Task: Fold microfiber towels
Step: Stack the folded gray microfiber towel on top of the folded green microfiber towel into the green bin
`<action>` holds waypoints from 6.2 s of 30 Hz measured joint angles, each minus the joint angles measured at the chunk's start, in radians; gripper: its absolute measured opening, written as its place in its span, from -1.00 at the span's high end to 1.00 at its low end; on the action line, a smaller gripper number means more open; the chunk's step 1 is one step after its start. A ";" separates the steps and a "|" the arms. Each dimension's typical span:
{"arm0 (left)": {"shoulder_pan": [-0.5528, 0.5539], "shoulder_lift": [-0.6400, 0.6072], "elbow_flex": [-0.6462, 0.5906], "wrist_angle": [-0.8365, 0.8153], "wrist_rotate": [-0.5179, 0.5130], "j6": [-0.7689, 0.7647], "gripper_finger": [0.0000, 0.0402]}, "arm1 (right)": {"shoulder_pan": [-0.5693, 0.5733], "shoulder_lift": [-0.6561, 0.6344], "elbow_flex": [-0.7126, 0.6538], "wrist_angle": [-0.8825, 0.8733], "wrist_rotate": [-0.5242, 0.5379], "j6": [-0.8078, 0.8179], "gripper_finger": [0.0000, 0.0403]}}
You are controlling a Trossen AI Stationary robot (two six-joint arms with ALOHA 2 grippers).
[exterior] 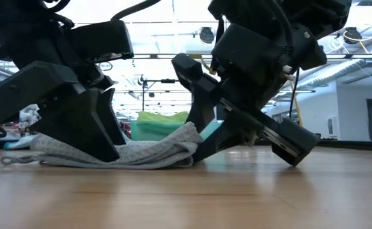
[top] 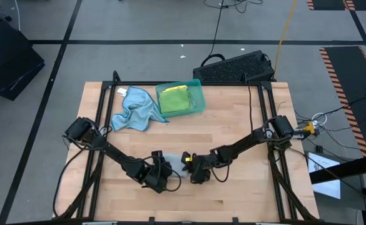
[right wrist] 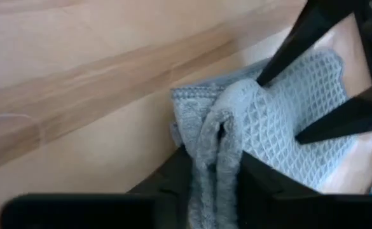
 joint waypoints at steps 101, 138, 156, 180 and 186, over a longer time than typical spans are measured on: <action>0.876 -0.224 0.157 0.202 0.041 1.003 0.92 | -0.644 -0.412 -0.257 0.407 -0.235 0.680 0.83; 0.905 -0.141 0.153 0.151 0.127 0.969 0.87 | -0.778 -0.192 -0.085 0.359 -0.049 0.676 0.91; 0.877 -0.109 0.155 0.176 0.152 0.983 0.08 | -0.793 -0.297 -0.085 0.129 -0.050 0.620 0.91; 0.945 -0.342 0.155 -0.072 0.278 0.905 0.11 | -0.797 -0.464 -0.086 -0.270 -0.050 0.531 0.91; 1.074 -0.325 0.156 -0.036 0.492 0.805 0.21 | -0.784 -0.511 -0.085 -0.321 -0.051 0.616 0.91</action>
